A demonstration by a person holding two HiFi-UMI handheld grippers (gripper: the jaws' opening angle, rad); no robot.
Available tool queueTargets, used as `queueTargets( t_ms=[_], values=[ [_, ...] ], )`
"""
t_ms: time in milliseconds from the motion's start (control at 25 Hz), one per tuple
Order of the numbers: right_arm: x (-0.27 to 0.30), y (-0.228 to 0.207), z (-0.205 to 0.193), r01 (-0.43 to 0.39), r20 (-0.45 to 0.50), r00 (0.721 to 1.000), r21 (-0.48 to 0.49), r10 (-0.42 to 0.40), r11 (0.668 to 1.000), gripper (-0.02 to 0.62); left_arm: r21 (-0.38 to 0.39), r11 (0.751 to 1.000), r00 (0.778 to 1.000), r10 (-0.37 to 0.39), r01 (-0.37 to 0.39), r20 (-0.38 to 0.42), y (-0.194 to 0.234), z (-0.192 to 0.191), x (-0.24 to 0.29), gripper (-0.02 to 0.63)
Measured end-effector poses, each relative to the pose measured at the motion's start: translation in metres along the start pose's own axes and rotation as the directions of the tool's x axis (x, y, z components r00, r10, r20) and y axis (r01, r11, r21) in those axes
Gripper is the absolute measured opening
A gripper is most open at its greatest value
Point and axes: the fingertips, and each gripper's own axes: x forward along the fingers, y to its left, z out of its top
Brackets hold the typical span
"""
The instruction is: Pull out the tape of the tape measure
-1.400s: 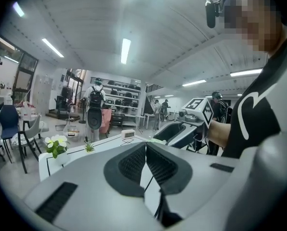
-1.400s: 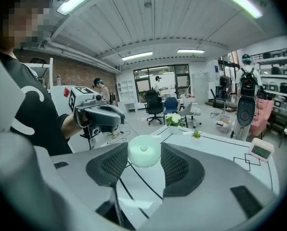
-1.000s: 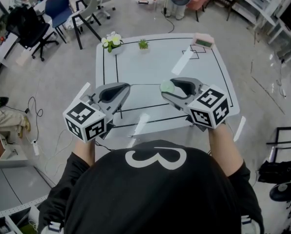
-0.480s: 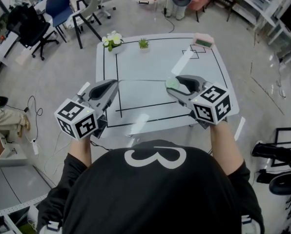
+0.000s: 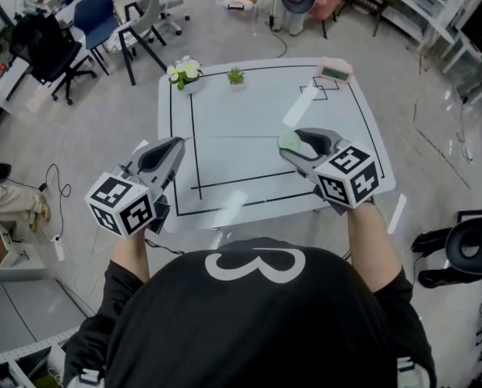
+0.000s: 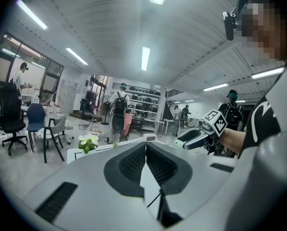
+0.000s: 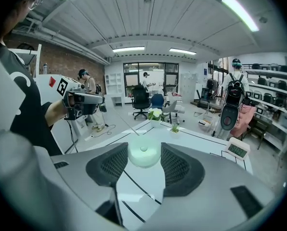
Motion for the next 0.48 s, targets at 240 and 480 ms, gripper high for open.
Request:
queueTargets(
  t_ms=[240, 480],
  values=[
    [-0.007, -0.015, -0.006, 0.042, -0.003, 0.999, 0.018, -0.042, 0.999, 0.223, -0.009, 0.999, 0.999, 0.043, -0.043, 0.007, 0.015, 0.000, -0.008, 0.005],
    [-0.014, -0.026, -0.014, 0.079, -0.016, 0.997, 0.023, -0.078, 0.997, 0.222, -0.025, 0.996, 0.996, 0.090, -0.089, 0.020, 0.027, 0.000, -0.018, 0.005]
  ],
)
